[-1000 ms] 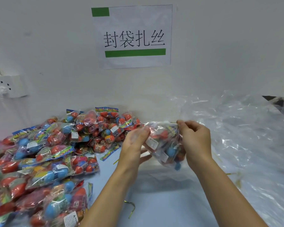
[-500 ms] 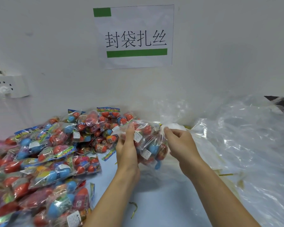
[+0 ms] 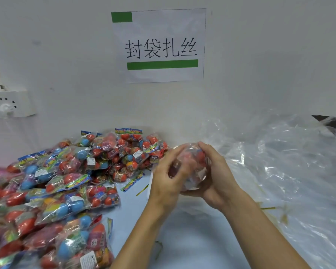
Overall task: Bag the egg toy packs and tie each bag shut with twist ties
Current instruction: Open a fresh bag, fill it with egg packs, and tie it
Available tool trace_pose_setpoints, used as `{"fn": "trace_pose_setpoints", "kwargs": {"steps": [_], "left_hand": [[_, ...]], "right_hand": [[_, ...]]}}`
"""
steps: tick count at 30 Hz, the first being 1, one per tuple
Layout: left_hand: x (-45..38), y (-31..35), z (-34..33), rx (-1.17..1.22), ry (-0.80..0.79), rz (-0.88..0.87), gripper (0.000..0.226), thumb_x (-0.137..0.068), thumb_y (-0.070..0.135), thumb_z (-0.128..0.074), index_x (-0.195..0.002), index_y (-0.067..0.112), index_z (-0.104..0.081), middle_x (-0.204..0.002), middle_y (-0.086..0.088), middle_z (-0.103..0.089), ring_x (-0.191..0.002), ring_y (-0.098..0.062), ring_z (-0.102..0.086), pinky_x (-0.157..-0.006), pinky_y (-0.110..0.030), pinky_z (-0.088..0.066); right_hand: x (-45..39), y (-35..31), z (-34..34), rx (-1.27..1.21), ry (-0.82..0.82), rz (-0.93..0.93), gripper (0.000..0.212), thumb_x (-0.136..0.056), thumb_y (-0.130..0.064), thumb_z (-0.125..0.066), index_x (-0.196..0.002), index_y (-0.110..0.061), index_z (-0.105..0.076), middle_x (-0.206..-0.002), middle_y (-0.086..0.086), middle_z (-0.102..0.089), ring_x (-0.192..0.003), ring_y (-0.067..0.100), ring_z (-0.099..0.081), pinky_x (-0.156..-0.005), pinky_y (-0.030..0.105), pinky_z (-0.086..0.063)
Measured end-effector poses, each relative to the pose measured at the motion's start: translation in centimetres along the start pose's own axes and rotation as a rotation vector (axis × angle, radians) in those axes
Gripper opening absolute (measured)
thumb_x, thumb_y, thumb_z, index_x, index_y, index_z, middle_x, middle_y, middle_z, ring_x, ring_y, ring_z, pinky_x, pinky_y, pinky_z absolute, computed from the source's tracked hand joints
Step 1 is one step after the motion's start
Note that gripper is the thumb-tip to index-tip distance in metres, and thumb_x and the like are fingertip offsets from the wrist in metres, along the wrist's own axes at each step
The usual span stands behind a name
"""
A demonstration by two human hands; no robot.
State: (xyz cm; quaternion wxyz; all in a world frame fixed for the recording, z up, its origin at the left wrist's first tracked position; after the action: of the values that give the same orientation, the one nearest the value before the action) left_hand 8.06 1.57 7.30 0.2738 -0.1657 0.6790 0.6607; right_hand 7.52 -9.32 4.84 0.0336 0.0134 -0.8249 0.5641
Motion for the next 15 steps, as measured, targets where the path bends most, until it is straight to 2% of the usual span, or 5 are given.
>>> {"fn": "trace_pose_setpoints", "kwargs": {"steps": [3,6,10,13,15], "left_hand": [[-0.1,-1.1,0.7,0.343,0.104,0.153,0.058,-0.084,0.068,-0.051,-0.130,0.034,-0.062,-0.128,0.003,-0.068,-0.121,-0.008,-0.061,-0.103,-0.029,-0.045],[0.1,-2.6,1.8,0.382,0.250,0.312,0.042,-0.091,0.055,-0.057,-0.131,0.041,-0.054,-0.138,0.011,-0.057,-0.129,-0.008,-0.052,-0.113,-0.042,-0.037],[1.7,-5.1,-0.9,0.568,0.175,0.667,0.059,-0.076,0.058,-0.064,-0.123,0.022,-0.066,-0.122,-0.004,-0.069,-0.112,-0.028,-0.065,-0.088,-0.052,-0.055],[2.2,-5.0,-2.1,0.639,0.154,0.697,0.061,-0.080,0.055,-0.067,-0.127,0.018,-0.063,-0.118,-0.011,-0.071,-0.104,-0.031,-0.071,-0.073,-0.046,-0.059],[2.0,-5.1,-1.8,0.595,0.200,0.647,0.057,-0.081,0.053,-0.066,-0.127,0.021,-0.059,-0.118,-0.011,-0.071,-0.107,-0.032,-0.069,-0.074,-0.045,-0.060]], "right_hand": [[-0.2,-0.7,0.6,-0.074,-0.019,0.043,0.025,-0.087,-0.044,-0.057,-0.095,-0.025,-0.071,-0.109,0.012,-0.075,-0.104,0.037,-0.072,-0.090,0.057,-0.051],[-0.6,-1.5,0.7,-0.232,-0.104,0.115,0.022,-0.085,-0.031,-0.054,-0.096,-0.024,-0.072,-0.112,0.013,-0.072,-0.107,0.037,-0.070,-0.093,0.062,-0.048],[-0.6,-1.6,-0.1,-0.369,-0.219,0.146,0.037,-0.072,-0.021,-0.056,-0.103,-0.009,-0.073,-0.110,0.022,-0.069,-0.102,0.042,-0.067,-0.092,0.060,-0.053],[-0.5,-1.0,-0.3,-0.345,-0.225,0.109,0.051,-0.069,-0.020,-0.056,-0.113,0.005,-0.066,-0.109,0.028,-0.067,-0.097,0.042,-0.066,-0.086,0.052,-0.057],[-0.6,-1.0,0.3,-0.253,-0.190,0.106,0.048,-0.070,-0.020,-0.054,-0.107,0.006,-0.069,-0.107,0.029,-0.069,-0.096,0.041,-0.067,-0.089,0.050,-0.055]]}}
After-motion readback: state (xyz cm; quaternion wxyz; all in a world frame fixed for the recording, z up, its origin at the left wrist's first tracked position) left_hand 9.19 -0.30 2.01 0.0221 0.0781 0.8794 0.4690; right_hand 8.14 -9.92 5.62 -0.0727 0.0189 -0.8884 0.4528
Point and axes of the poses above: each hand's wrist, its own x-axis away from the middle knuckle, its own z-axis out of the back of the hand, y = z × x, the point moved 9 cm from there along -x, towards the middle knuckle
